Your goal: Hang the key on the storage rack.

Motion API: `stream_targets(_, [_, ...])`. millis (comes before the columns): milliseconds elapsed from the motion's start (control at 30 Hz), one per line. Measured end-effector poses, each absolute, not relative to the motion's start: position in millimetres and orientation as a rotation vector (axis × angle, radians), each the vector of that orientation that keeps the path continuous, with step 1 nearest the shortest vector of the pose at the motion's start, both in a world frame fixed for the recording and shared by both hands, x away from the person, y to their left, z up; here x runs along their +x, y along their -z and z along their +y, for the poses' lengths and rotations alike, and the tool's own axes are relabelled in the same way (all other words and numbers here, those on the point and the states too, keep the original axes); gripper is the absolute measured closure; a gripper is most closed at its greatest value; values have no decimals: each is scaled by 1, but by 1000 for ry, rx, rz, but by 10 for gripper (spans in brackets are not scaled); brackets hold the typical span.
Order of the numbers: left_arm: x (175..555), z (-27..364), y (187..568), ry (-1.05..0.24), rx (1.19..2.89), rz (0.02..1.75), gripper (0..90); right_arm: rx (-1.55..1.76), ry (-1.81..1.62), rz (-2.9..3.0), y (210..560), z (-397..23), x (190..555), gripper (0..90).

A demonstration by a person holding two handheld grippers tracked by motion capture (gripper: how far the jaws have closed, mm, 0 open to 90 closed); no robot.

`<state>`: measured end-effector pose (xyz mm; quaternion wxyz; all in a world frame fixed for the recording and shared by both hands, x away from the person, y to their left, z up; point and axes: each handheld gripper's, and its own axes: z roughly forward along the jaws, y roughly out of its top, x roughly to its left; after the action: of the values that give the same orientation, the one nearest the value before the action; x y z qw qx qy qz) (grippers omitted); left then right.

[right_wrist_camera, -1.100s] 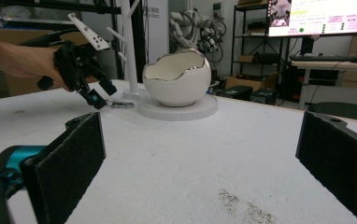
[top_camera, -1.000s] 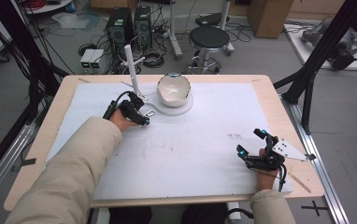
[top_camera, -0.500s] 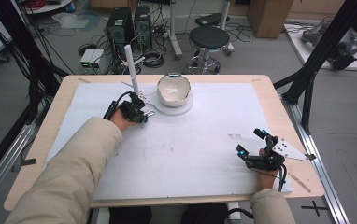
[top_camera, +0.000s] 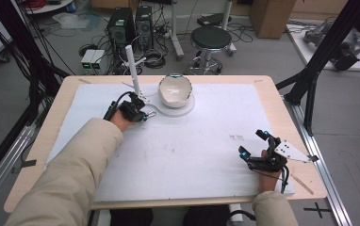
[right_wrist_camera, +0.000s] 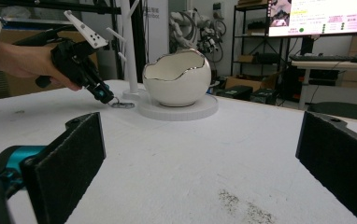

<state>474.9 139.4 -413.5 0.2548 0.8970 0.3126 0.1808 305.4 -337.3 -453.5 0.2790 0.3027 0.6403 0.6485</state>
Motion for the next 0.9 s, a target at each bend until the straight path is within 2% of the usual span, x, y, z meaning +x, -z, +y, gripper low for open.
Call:
stream_targets(233, [475,140,412,-500,2429,855,874,815,-1738,1722,453,-337,305,5])
stream_targets(500, [476,144,411,-474,2412,870,881,816,-1739,1722,453,-337,305,4])
stream_targets(900, [467,155,392,-388,2278,750,884,814,-1736,1722,453,-337,305,4])
